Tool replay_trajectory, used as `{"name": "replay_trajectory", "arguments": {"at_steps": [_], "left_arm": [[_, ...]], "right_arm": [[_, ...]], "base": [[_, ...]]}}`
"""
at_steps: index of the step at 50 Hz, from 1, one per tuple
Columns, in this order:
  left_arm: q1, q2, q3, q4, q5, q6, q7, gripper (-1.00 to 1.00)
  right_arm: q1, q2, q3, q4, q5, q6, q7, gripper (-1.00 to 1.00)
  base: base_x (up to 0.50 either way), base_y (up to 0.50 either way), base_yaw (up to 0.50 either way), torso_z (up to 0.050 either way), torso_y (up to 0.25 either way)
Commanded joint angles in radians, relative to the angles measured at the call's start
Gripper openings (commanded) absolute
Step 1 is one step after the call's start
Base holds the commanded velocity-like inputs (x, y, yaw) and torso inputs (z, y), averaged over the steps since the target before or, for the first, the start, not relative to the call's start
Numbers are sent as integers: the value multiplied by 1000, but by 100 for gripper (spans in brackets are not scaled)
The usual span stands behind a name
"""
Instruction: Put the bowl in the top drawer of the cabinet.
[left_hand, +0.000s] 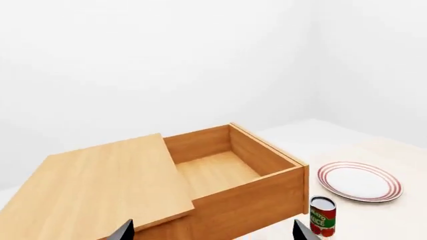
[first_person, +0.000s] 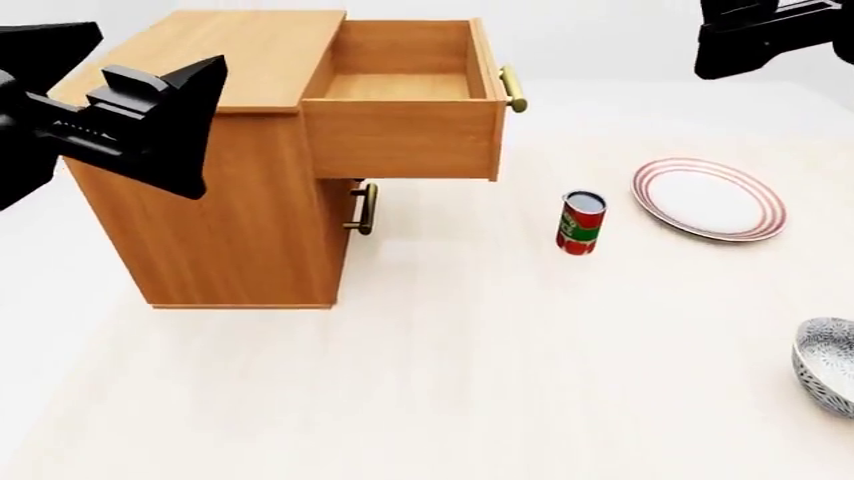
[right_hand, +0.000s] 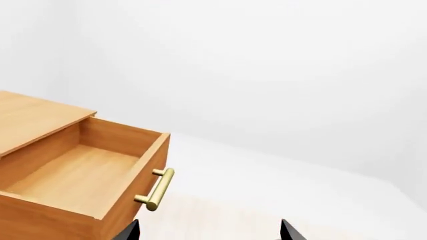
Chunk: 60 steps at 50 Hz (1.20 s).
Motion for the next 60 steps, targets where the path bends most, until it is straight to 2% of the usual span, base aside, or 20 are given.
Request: {"name": "replay_trajectory", "arguments": {"at_steps": [1, 35, 43, 50, 57, 60], "left_arm": [[-1, -14, 27, -10, -27, 2, -11, 100], [6, -30, 49, -5, -29, 26, 4, 100], [5, -31, 54, -5, -22, 30, 12, 100], [-3, -34, 59, -4, -30, 37, 9, 100], [7, -29, 54, -9, 5, 37, 40, 100], [4, -26, 58, -13, 13, 38, 47, 100]], "right_arm": [[5, -2, -27, 25, -33, -8, -35, 100], [6, -2, -57, 38, -35, -26, -48, 100], [10, 6, -53, 44, -20, -19, -34, 100], [38, 31, -41, 63, 24, 24, -8, 100], [140, 98, -49, 143, 126, 173, 60, 100], [206, 157, -123, 184, 200, 213, 94, 100]], "base": [[207, 0, 0, 0, 0], [209, 0, 0, 0, 0], [0, 0, 0, 0, 1], [0, 0, 0, 0, 0], [0, 0, 0, 0, 0], [0, 0, 0, 0, 0]]}}
